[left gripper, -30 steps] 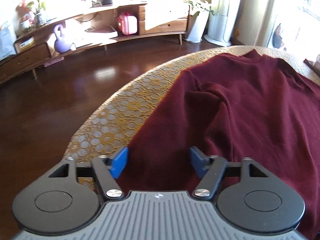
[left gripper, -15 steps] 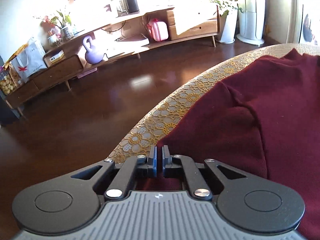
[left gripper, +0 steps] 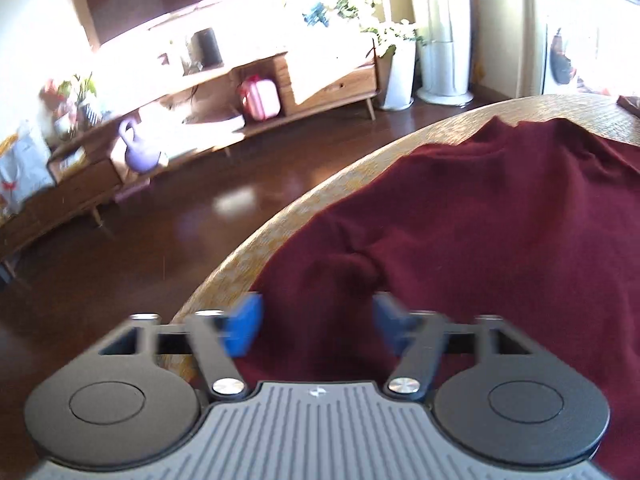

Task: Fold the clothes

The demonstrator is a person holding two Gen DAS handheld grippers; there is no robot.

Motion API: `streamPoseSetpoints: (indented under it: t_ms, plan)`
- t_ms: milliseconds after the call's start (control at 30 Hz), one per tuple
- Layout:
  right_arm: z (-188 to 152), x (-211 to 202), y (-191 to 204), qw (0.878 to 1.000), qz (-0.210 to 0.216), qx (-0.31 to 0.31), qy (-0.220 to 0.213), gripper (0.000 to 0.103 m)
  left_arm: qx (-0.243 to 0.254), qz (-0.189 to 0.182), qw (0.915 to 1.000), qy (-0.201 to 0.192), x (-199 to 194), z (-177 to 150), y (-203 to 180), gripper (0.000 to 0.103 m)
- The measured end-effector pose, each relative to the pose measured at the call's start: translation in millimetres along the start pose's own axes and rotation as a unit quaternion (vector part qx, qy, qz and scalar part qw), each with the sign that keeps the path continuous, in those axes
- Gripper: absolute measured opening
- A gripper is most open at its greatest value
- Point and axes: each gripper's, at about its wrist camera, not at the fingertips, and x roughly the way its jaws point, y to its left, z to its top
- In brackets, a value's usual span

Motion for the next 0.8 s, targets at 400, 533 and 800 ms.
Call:
streamPoseSetpoints:
  t_ms: [400,533,800]
  plan:
    - [77.7,-29.8,-77.2,0.993,-0.071,-0.082,-0.038,0.103,0.045,-0.027,0.9986,-0.007,52.0,52.7,-50.3,0.081]
    - [149.2,17.8,-129.2,0.982,-0.133,-0.113,-0.078,0.103,0.05,-0.036,0.9981,-0.004,74.7,72.7,-61.5,0.081]
    - [185.9,113.1,-208.4,0.989,-0.13,-0.072,0.012,0.103,0.049,-0.08,0.995,0.033,125.8,82.3,-65.8,0.081]
